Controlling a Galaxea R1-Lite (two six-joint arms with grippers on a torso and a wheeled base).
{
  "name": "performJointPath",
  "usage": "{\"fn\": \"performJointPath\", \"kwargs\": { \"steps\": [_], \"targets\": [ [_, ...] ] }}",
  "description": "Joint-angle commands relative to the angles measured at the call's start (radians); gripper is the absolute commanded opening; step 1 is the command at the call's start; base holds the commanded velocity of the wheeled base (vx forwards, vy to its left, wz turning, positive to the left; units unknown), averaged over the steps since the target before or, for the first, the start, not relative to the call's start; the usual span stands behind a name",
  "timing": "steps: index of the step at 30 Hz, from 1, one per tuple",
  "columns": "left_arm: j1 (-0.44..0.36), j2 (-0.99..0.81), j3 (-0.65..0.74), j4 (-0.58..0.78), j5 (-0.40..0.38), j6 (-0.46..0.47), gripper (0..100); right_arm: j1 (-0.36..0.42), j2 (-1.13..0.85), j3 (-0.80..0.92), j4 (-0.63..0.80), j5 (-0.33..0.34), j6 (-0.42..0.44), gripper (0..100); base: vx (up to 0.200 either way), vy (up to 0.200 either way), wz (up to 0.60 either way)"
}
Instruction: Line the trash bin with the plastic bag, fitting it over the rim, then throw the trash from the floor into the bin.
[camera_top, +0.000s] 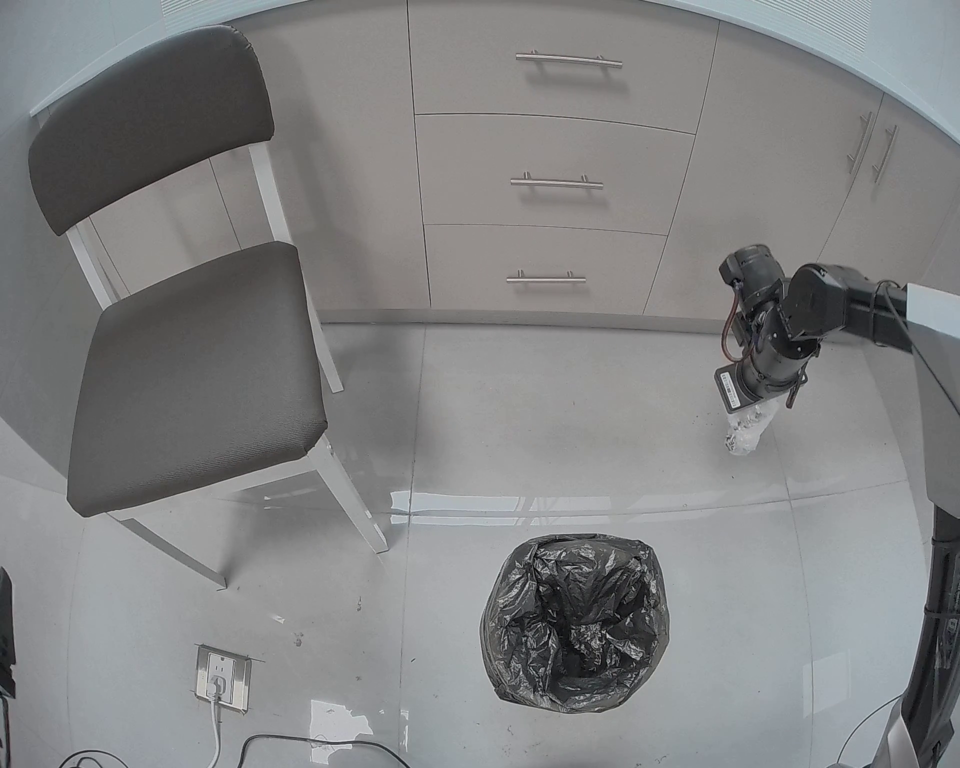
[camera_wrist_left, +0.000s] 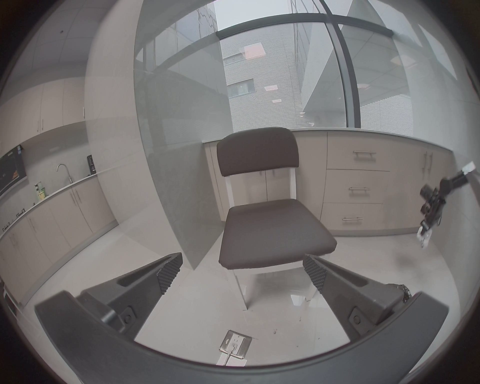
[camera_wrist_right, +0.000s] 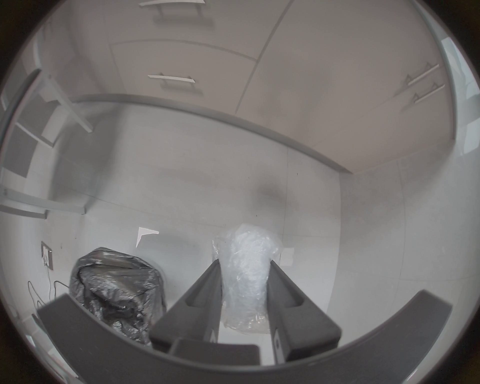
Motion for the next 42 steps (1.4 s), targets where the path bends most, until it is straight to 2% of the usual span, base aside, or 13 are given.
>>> {"fn": "performJointPath", "kwargs": {
  "steps": [1, 6, 7, 9, 12, 15, 16, 19, 25, 33, 37, 42],
  "targets": [
    [0.025, -0.107, 0.104, 0.002, -0.001, -0.001, 100, 0.096, -0.153, 0.0, 0.04, -0.025, 0.002, 0, 0.0, 0.0, 0.0],
    [0.025, -0.233, 0.206, -0.004, -0.001, -0.003, 100, 0.204, -0.21, 0.0, 0.071, -0.098, -0.01, 0, 0.0, 0.0, 0.0],
    [0.025, -0.233, 0.206, -0.004, -0.001, -0.003, 100, 0.204, -0.21, 0.0, 0.071, -0.098, -0.01, 0, 0.0, 0.0, 0.0],
    [0.011, -0.267, 0.229, -0.004, -0.001, -0.023, 100, 0.268, -0.232, 0.0, 0.077, -0.12, -0.025, 0, 0.0, 0.0, 0.0],
    [0.006, -0.275, 0.285, -0.027, -0.001, -0.038, 100, 0.373, -0.264, 0.0, 0.12, -0.126, -0.03, 0, 0.0, 0.0, 0.0],
    [0.006, -0.275, 0.338, -0.076, -0.012, -0.006, 100, 0.482, -0.281, 0.0, 0.163, -0.127, -0.027, 0, 0.0, 0.0, 0.0],
    [0.006, -0.275, 0.338, -0.084, -0.014, -0.001, 100, 0.495, -0.279, 0.0, 0.165, -0.127, -0.025, 0, 0.0, 0.0, 0.0],
    [0.005, -0.275, 0.343, -0.103, -0.077, -0.003, 100, 0.561, -0.256, 0.0, 0.162, -0.12, -0.008, 0, 0.0, 0.0, 0.0],
    [0.005, -0.275, 0.344, -0.103, -0.101, -0.029, 100, 0.584, -0.161, 0.0, 0.157, -0.114, 0.048, 0, 0.0, 0.0, 0.0],
    [0.005, -0.275, 0.343, -0.098, -0.103, -0.044, 100, 0.528, -0.034, 0.0, 0.179, -0.075, 0.134, 0, 0.0, 0.0, 0.0],
    [0.005, -0.275, 0.343, -0.098, -0.103, -0.044, 100, 0.492, 0.011, 0.0, 0.266, 0.001, 0.197, 0, 0.0, 0.0, 0.0],
    [0.005, -0.275, 0.343, -0.098, -0.103, -0.044, 100, 0.459, 0.051, 0.0, 0.333, 0.113, 0.323, 0, 0.0, 0.0, 0.0]
  ]
}}
